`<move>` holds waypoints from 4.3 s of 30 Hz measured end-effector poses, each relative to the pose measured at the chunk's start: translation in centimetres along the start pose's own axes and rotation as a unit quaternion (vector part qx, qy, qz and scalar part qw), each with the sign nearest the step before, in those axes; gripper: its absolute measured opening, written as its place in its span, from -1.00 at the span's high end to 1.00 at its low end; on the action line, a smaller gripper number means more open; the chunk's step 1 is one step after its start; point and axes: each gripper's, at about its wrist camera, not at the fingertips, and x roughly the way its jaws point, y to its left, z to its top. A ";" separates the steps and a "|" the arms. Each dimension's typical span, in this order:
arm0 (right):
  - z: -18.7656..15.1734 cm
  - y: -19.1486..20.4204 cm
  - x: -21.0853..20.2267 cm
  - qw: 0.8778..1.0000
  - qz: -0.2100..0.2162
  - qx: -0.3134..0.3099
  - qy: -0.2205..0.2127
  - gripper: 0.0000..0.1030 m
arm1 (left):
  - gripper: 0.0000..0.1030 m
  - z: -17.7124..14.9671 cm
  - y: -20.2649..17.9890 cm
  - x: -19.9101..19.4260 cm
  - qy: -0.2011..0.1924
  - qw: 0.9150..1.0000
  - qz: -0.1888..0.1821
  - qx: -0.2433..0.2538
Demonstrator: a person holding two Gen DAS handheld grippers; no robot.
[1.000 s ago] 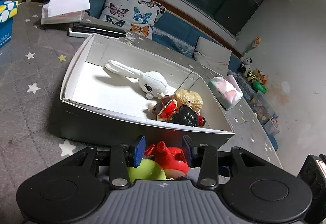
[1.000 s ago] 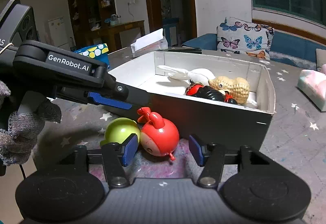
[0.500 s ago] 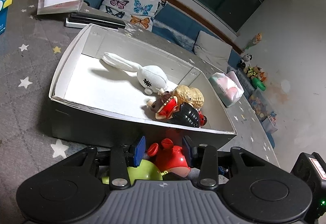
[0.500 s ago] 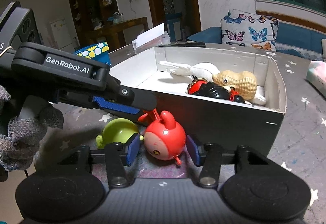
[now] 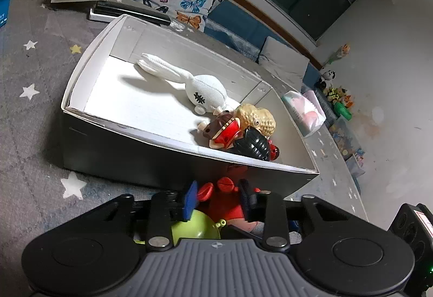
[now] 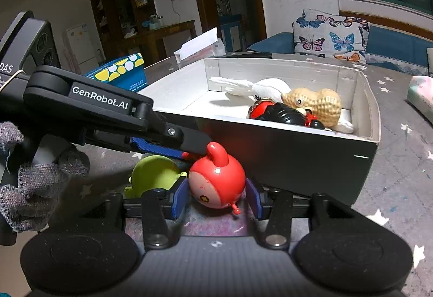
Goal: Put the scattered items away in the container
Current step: 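Close the right gripper on the red bird toy while the left gripper grips it too, then lift the red bird with both grippers and lower it into the box, then release the red bird and move both grippers back to the green alien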
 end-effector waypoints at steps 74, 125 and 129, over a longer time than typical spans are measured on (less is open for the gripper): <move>12.5 -1.7 13.2 0.989 -0.004 -0.065 0.130 0.09 | 0.35 10.0 2.5 4.3 -0.033 0.995 0.091 0.014; 11.9 -0.3 8.6 0.995 -0.015 -0.070 0.071 -0.07 | 0.33 8.7 1.2 -1.3 -0.078 0.993 0.091 -0.003; 12.0 0.0 7.5 0.995 -0.016 -0.071 0.061 -0.07 | 0.33 8.2 0.7 -2.3 -0.085 0.992 0.088 -0.001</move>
